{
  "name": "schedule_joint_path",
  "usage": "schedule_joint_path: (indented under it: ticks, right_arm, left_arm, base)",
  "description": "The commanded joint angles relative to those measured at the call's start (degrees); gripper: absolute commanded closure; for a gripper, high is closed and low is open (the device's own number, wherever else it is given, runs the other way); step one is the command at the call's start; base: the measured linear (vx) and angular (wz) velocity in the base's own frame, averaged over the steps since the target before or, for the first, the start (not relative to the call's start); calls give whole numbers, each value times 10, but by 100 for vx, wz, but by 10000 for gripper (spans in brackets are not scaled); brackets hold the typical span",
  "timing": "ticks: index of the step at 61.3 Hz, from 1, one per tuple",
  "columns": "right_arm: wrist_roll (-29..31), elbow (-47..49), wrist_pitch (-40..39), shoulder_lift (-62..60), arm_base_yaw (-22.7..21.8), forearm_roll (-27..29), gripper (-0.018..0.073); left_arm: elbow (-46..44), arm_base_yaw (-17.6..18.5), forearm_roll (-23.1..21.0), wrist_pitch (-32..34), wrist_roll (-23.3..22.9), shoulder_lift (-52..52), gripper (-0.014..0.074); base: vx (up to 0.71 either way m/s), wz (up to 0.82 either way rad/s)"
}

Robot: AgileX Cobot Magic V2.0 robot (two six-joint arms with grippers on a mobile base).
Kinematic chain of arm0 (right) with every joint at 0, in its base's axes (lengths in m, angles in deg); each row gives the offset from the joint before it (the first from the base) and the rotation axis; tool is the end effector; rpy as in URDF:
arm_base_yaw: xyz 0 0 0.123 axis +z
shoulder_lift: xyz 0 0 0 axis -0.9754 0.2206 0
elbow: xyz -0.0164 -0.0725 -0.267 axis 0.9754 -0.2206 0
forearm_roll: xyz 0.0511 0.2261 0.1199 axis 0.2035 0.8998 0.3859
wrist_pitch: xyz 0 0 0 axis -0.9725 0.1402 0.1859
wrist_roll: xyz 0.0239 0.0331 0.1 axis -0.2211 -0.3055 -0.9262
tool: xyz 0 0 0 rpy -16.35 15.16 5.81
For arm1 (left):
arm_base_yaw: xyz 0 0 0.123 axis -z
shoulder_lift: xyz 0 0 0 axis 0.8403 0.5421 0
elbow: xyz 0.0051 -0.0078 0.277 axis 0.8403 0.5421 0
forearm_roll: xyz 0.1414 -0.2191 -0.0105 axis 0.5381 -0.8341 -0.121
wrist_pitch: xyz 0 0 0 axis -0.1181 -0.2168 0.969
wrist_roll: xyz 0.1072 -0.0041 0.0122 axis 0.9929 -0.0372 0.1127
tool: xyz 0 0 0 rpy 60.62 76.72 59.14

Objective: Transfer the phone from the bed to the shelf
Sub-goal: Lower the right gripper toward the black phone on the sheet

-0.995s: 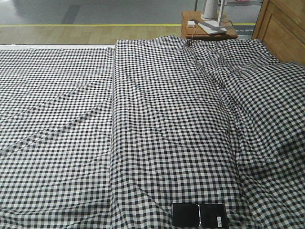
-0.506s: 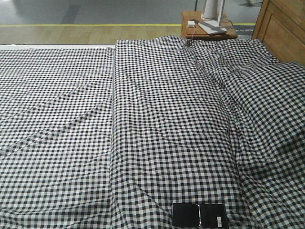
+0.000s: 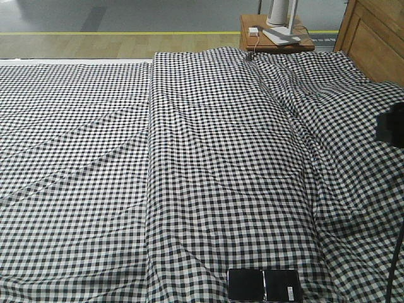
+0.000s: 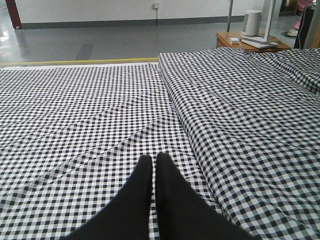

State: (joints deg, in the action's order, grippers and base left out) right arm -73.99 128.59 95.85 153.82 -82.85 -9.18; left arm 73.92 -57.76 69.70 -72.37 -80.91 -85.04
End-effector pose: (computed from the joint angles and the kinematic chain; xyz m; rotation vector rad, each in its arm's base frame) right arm 0.2766 -0.0236 0.3211 0.1055 2.4578 -0.0035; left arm 0.0885 -0.0030 0.1746 0.0246 1.7721 -0.0195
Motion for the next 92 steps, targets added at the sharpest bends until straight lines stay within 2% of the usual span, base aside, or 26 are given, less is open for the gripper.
schedule_joint_path:
  ticks: [1, 9, 15, 25, 44, 63, 75, 92]
  right_arm:
    - [56, 21, -14, 12, -51, 40, 15]
    - [174, 21, 9, 52, -133, 151, 15]
    - [249, 21, 9, 92, -179, 220, 15]
    - [295, 21, 7, 175, -216, 238, 15]
    - [345, 21, -6, 344, -217, 250, 15]
    - [479, 21, 4, 460, -217, 335, 15]
    - [583, 21, 39, 519, -217, 427, 15]
    - [660, 21, 91, 592, -217, 492, 15]
  left_arm:
    - [1, 2, -6, 42, -2, -3, 596]
    - [1, 2, -6, 42, -2, -3, 596]
    - [1, 2, -6, 42, -2, -3, 596]
    - [1, 2, -6, 42, -2, -3, 596]
    - [1, 2, -6, 42, -2, -3, 596]
    - [1, 2, -6, 42, -2, -3, 596]
    - [1, 2, -6, 42, -2, -3, 596]
    - [1, 2, -6, 42, -2, -3, 596]
  base:
    - [0, 0]
    - [0, 0]
    - [0, 0]
    - [0, 0]
    - [0, 0]
    - [0, 0]
    - [0, 0]
    - [0, 0]
